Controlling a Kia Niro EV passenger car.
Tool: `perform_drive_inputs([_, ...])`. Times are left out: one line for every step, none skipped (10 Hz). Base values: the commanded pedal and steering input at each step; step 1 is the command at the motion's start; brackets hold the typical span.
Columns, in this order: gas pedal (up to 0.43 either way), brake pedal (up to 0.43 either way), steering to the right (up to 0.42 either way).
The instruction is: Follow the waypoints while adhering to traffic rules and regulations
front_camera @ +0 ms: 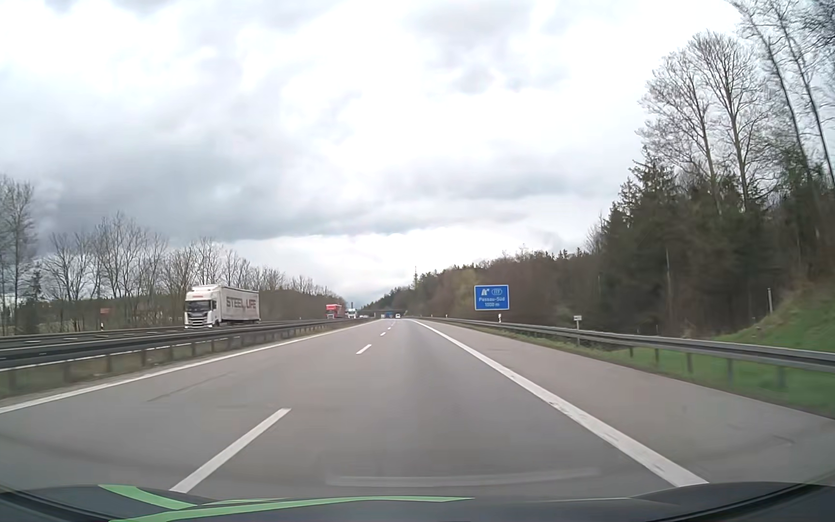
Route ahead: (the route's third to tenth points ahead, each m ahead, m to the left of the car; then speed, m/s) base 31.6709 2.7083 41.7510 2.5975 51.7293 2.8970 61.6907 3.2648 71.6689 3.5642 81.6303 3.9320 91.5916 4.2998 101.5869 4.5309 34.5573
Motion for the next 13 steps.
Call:
perform_drive_inputs([0.449,0.0,-0.004])
perform_drive_inputs([0.449,0.0,-0.004])
perform_drive_inputs([0.449,0.0,-0.004])
perform_drive_inputs([0.449,0.0,-0.004])
perform_drive_inputs([0.449,0.0,-0.004])
perform_drive_inputs([0.449,0.0,-0.004])
perform_drive_inputs([0.449,0.0,-0.004])
perform_drive_inputs([0.449,0.0,-0.004])
perform_drive_inputs([0.449,0.0,-0.004])
perform_drive_inputs([0.449,0.0,-0.004])
perform_drive_inputs([0.449,0.0,-0.004])
perform_drive_inputs([0.449,0.0,-0.004])
perform_drive_inputs([0.449,0.0,-0.004])
